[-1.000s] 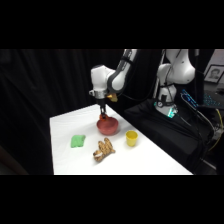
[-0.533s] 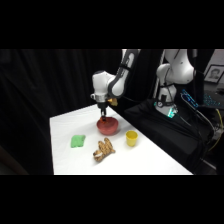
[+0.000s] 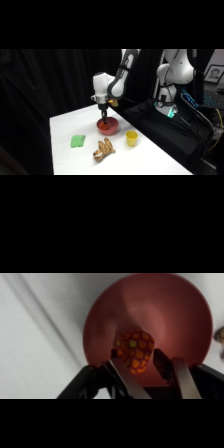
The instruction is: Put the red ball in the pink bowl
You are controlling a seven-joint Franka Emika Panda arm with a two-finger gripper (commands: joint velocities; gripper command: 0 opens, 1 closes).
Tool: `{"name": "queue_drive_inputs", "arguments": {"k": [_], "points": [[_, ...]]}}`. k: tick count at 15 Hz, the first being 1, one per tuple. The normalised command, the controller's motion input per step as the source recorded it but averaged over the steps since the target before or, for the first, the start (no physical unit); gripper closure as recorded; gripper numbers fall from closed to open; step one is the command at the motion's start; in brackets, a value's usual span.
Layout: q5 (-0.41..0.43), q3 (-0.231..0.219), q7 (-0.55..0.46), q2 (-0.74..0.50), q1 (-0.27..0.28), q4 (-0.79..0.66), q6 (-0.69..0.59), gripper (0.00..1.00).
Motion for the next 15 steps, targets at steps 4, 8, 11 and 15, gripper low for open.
{"name": "queue_drive_inputs", "arguments": {"k": [4, 8, 11, 15], "points": [[0.026, 0.021, -0.17, -0.19, -0.051, 0.02, -0.30, 0.00], [-0.034, -0.029, -0.15, -0.31, -0.039, 0.06, -0.43, 0.00], [-0.064, -0.037, -0.12, -0.32, -0.021, 0.09, -0.42, 0.00], [-0.112, -0.046, -0.08, -0.27, -0.001, 0.13, -0.38, 0.00]]}}
